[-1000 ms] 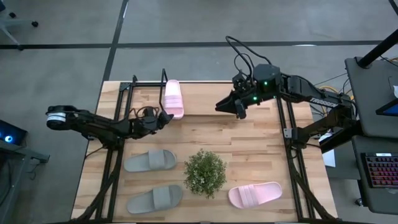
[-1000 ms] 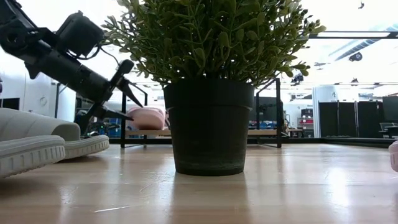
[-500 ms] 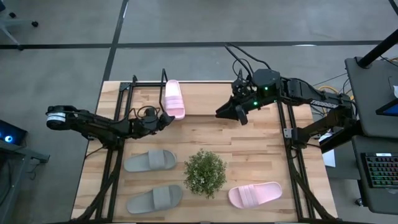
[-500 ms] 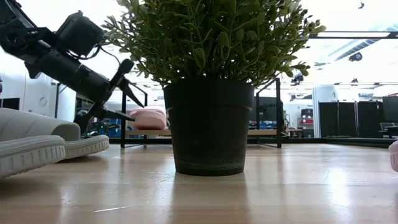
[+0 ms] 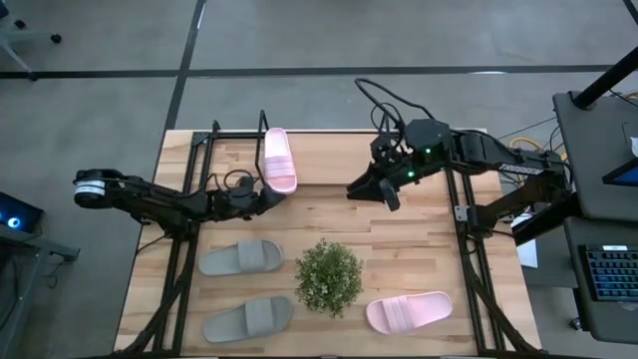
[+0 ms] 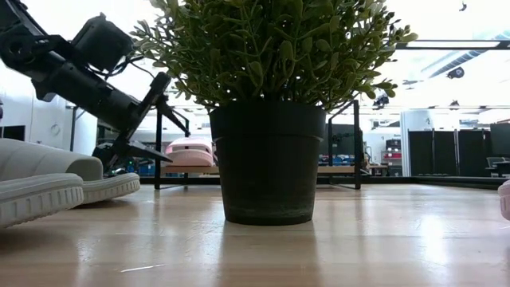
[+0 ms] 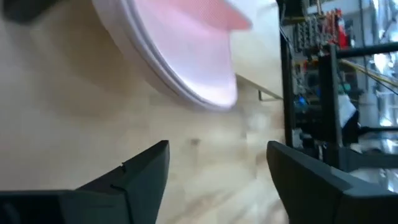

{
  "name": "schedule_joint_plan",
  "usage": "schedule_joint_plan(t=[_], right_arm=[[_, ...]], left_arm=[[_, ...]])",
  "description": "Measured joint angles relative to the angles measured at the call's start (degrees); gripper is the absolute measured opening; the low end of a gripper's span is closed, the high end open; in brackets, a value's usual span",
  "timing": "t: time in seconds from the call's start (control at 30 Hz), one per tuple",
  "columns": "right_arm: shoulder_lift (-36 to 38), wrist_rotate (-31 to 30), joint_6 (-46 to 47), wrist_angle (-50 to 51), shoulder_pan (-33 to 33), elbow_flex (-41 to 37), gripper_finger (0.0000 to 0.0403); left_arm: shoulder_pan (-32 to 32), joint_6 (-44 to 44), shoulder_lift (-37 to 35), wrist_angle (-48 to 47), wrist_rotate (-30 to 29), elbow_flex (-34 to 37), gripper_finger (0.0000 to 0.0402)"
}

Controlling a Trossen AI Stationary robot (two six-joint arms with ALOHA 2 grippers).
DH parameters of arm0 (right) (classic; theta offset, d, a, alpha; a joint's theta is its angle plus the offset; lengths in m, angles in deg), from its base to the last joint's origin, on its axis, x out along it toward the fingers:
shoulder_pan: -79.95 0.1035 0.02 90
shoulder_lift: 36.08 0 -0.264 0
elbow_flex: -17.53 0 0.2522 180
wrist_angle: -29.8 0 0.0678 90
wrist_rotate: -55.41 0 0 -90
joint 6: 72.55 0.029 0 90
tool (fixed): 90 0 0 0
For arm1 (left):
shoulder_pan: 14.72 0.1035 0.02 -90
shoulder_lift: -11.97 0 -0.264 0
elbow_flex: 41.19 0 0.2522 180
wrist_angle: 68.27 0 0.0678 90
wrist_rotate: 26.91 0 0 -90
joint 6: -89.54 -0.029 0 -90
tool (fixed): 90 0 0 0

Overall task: Pick and place slides into the shelf
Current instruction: Put the pink slide on the shelf

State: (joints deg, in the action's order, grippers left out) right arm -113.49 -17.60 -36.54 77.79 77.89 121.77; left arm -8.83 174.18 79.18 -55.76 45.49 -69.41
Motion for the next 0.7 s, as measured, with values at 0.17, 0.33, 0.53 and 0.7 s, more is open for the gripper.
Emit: schedule_joint_plan(t=[0.17, 0.33, 0.53, 0.7], right_arm=[[0.00, -0.65, 0.01, 3.21, 0.81, -0.86, 0.0151], [0.02, -2.02, 0.44, 5.26, 1.70, -2.99, 0.0151], [0.26, -2.11, 2.48, 5.66, 2.88, -6.52, 0.0151], [1.82, -2.70, 5.74, 2.19, 4.36, -11.22, 0.0151]], left_arm=[[-0.01, -1.45, -1.06, 6.41, 3.69, 0.00, 0.0265], [-0.02, -3.00, -3.69, 11.20, 4.22, -0.02, 0.0266], [-0.02, -4.45, -7.81, 12.32, 7.89, -0.02, 0.0266], [-0.04, -4.59, -10.98, 12.31, 10.11, -0.02, 0.0266]])
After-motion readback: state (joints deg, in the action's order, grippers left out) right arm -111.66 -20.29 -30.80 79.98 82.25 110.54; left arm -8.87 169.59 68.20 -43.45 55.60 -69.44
